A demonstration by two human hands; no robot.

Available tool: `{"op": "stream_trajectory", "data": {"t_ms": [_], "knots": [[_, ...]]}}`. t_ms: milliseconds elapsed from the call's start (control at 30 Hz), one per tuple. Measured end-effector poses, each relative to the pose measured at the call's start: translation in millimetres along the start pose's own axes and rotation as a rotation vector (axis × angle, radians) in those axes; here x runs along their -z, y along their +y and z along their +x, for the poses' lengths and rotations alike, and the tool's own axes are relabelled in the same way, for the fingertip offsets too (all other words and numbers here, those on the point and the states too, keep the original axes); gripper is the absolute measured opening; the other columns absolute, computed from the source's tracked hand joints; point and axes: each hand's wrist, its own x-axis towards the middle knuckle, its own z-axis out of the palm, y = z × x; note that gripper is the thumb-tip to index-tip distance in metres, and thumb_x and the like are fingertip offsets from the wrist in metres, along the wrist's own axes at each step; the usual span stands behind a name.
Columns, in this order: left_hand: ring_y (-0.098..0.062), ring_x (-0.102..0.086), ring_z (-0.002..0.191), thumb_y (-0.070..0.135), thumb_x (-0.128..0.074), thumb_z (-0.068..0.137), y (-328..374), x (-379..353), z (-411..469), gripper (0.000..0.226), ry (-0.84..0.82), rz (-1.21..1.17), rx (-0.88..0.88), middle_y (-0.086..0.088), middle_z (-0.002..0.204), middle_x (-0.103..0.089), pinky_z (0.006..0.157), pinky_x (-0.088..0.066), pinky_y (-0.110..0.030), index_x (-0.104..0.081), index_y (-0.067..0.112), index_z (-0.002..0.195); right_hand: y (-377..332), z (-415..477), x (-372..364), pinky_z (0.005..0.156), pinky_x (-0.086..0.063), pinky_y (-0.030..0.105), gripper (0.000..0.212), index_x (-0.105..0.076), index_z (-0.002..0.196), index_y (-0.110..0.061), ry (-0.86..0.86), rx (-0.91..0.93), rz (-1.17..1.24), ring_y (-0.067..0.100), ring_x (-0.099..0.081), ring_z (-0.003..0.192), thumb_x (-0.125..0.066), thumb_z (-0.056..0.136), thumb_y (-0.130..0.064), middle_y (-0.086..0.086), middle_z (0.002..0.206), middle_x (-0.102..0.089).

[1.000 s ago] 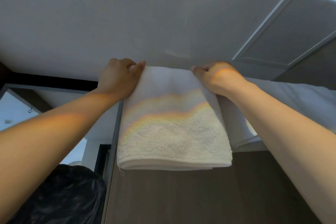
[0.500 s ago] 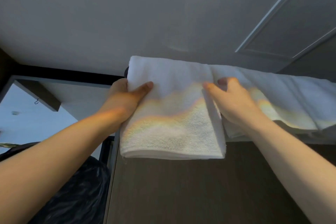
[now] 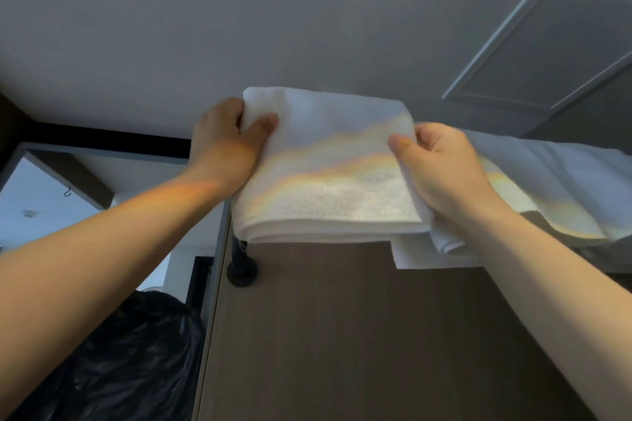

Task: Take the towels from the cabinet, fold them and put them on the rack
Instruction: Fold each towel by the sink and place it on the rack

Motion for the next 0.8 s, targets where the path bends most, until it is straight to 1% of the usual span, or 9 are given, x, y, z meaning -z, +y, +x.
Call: {"op": "stream_trajectory", "data": {"t_ms": [33,100,200,300,433,500,633,733,800], "knots": [[-0.012,-0.037,0.058,0.042,-0.056,0.094,-0.1,-3.0,6.7,0.039,-0.017,0.022,0.021,-0.001,0.066,-0.042,0.051,-0.028,-0.024,-0.052,0.006,0.079,-2.5,7.8,-2.6,0.053,-0.043,0.014,0.032,-0.055,0.065,-0.015,0.014,-0.001,-0.037,0.004,-0.058,0.059,-0.059,0.095,-0.022,-0.002,0.059,-0.056],[-0.012,-0.036,0.057,0.042,-0.056,0.094,-1.3,-7.9,15.0,0.041,-0.021,0.048,0.068,-0.001,0.066,-0.043,0.05,-0.027,-0.026,-0.05,0.006,0.077,-3.1,20.6,-9.9,0.039,-0.028,0.012,0.045,-0.038,0.057,-0.023,0.023,-0.01,-0.08,0.0,-0.041,0.043,-0.059,0.096,-0.017,-0.009,0.053,-0.037],[-0.012,-0.038,0.058,0.045,-0.056,0.092,-2.2,-13.4,12.6,0.042,0.021,0.064,0.104,0.002,0.067,-0.043,0.05,-0.023,-0.028,-0.042,0.011,0.072,8.3,26.1,-15.4,0.037,-0.027,0.011,0.043,-0.037,0.06,-0.024,-0.007,-0.061,-0.114,0.005,-0.034,0.049,-0.058,0.097,-0.018,-0.008,0.057,-0.037],[-0.017,-0.05,0.077,0.052,-0.058,0.089,-6.0,-14.7,0.2,0.038,0.016,-0.023,0.152,0.005,0.089,-0.054,0.065,-0.034,-0.027,-0.053,0.015,0.098,19.5,16.9,-14.7,0.036,-0.027,0.012,0.041,-0.039,0.061,-0.023,0.004,-0.076,-0.141,0.008,-0.036,0.05,-0.059,0.097,-0.023,-0.008,0.057,-0.039],[-0.011,-0.055,0.055,0.061,-0.057,0.085,-12.3,-6.2,-19.1,0.055,-0.101,-0.038,0.154,0.001,0.066,-0.061,0.048,-0.034,-0.024,-0.061,0.007,0.076,22.8,2.9,-9.8,0.038,-0.025,0.014,0.044,-0.04,0.058,-0.02,-0.006,-0.12,-0.112,0.007,-0.036,0.045,-0.06,0.095,-0.03,-0.012,0.049,-0.038],[-0.003,-0.061,0.052,0.066,-0.058,0.081,-16.6,-0.3,-30.3,0.058,-0.182,-0.142,0.22,0.002,0.068,-0.069,0.049,-0.039,-0.019,-0.068,0.009,0.08,20.3,-5.4,-6.2,0.05,-0.034,0.023,0.039,-0.05,0.067,-0.01,-0.056,-0.159,-0.074,0.013,-0.046,0.054,-0.058,0.096,-0.035,-0.006,0.057,-0.048],[0.0,-0.07,0.071,0.073,-0.063,0.066,-30.5,11.2,-52.8,0.058,-0.518,-0.518,0.441,0.013,0.083,-0.075,0.061,-0.051,-0.02,-0.071,0.021,0.09,23.4,-29.4,-2.2,0.087,-0.056,0.049,0.045,-0.062,0.105,0.002,-0.161,-0.257,0.019,0.036,-0.066,0.096,-0.051,0.099,-0.041,0.021,0.106,-0.069],[-0.007,-0.072,0.089,0.072,-0.063,0.065,-39.6,12.4,-64.8,0.063,-0.742,-0.673,0.537,0.008,0.099,-0.075,0.068,-0.055,-0.025,-0.069,0.023,0.105,30.0,-47.7,-3.2,0.072,-0.062,0.035,0.039,-0.062,0.107,-0.004,-0.223,-0.324,0.126,0.022,-0.072,0.087,-0.045,0.103,-0.039,0.015,0.106,-0.069],[-0.01,-0.071,0.092,0.07,-0.064,0.067,-41.5,11.0,-69.9,0.063,-0.728,-0.706,0.564,0.006,0.1,-0.075,0.071,-0.055,-0.026,-0.069,0.022,0.107,31.0,-55.9,-6.5,0.067,-0.062,0.029,0.036,-0.061,0.108,-0.007,-0.252,-0.317,0.097,0.013,-0.073,0.072,-0.04,0.105,-0.037,0.011,0.095,-0.071]]}}
